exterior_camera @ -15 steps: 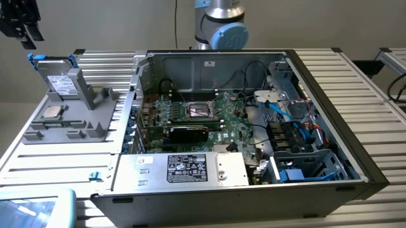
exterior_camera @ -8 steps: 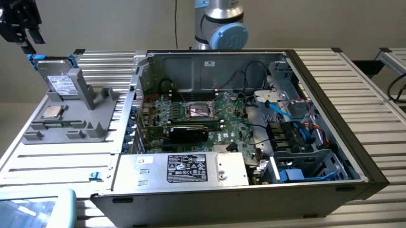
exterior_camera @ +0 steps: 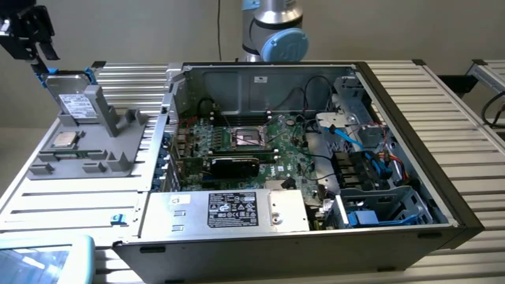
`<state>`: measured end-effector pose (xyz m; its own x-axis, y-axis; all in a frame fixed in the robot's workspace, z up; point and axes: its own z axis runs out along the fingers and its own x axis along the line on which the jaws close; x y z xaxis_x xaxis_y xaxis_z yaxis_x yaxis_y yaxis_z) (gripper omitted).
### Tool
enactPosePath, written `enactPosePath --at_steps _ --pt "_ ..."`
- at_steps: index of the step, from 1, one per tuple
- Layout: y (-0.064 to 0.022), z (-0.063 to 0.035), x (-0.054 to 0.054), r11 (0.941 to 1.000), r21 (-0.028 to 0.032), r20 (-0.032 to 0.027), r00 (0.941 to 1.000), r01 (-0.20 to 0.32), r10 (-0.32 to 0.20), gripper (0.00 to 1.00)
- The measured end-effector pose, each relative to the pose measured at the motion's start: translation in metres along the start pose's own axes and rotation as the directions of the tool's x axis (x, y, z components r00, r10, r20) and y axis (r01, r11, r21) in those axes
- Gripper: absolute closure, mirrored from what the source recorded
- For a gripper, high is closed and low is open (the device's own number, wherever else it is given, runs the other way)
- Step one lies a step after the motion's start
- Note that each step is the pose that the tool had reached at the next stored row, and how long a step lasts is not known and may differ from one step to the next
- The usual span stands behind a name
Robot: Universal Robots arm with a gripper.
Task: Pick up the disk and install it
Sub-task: 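Pick up the disk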
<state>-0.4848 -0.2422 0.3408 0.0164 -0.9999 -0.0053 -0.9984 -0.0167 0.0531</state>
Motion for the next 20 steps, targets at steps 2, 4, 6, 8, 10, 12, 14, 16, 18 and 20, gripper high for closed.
enactPosePath --at_steps 2,4,6,8,10,12,14,16,18,20 --pt "-0.0002 0.0037 0.0 1.0 0.0001 -0.0003 1.0 0.006 -0.006 0.42" --pt "-0.0004 0.0073 0.0 0.9999 0.0001 -0.0006 0.9999 0.01 -0.01 0.35" --pt "-0.0005 0.0109 -0.001 0.9999 0.0 -0.0008 0.9999 0.015 -0.015 0.35" --pt "-0.0007 0.0145 -0.001 0.9998 0.0 -0.001 0.9998 0.019 -0.019 0.35" --pt "-0.0008 0.0181 -0.001 0.9998 -0.0001 -0.0011 0.9998 0.021 -0.021 0.35" --pt "-0.001 0.0217 -0.001 0.9997 0.0 -0.0013 0.9997 0.024 -0.024 0.35" --pt "-0.0011 0.0254 -0.001 0.9997 0.0 -0.0014 0.9997 0.026 -0.026 0.35" --pt "-0.0012 0.0291 -0.001 0.9996 0.0 -0.0016 0.9996 0.028 -0.028 0.35" --pt "-0.0013 0.0328 -0.001 0.9996 0.0 -0.0019 0.9996 0.03 -0.03 0.35" --pt "-0.0013 0.0364 -0.001 0.9995 -0.0002 -0.0022 0.9995 0.031 -0.031 0.35"
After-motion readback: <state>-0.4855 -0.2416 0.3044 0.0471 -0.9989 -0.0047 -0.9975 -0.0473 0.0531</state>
